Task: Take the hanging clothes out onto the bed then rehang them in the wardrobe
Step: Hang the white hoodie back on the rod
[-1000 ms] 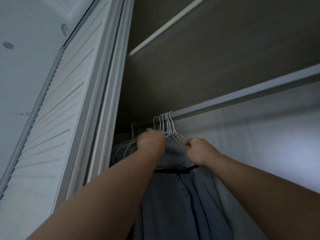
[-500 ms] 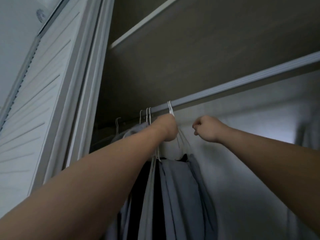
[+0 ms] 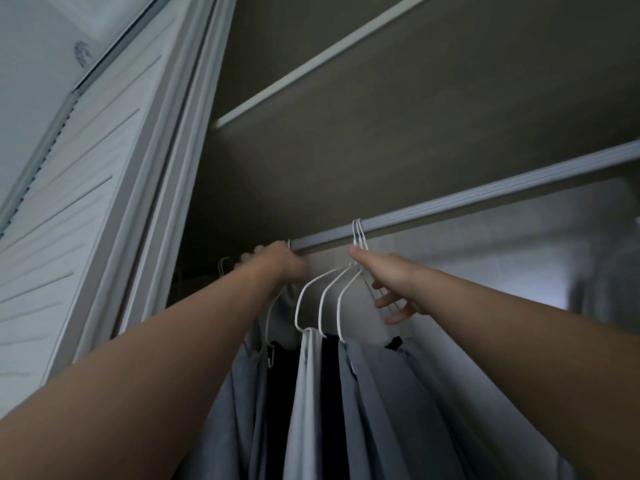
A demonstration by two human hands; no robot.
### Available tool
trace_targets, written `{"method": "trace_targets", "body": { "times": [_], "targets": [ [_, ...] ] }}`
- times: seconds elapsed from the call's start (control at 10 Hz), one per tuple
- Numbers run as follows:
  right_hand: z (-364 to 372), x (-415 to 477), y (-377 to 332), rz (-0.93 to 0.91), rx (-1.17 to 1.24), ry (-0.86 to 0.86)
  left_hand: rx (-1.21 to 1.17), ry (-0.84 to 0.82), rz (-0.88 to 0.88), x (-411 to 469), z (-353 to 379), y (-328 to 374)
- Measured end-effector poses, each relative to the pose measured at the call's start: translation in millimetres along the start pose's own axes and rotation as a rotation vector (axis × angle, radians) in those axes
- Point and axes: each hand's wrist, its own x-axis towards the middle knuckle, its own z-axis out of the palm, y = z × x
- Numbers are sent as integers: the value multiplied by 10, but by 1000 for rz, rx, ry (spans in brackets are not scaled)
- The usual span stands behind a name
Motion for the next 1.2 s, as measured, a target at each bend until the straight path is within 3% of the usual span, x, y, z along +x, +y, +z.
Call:
{"method": "trace_targets", "body": {
  "times": [0.1,0.3,0.4,0.5,0.7,0.9,1.2],
  "targets": [
    [160,32,-84,38,56,-66,124,-166,-38,12,7,-157],
    [222,106,-203,44,197,-102,113,-130,1,-100,80,-178],
    [195,88,-214,19,245,-67,-49,-38,-3,-28,215,-242],
    [177,87,-214,-8,201,9,-61,-34,22,-16,238,-242],
    [224,147,-87,-37,234,70,-165,-142,98,-74,90,-225],
    [412,268,-78,-73,217,98,-256,-144,233,-200,116,-78],
    [507,313,-143,-28,200,-8,-320,-186,268,-270,102,-121]
  ]
}}
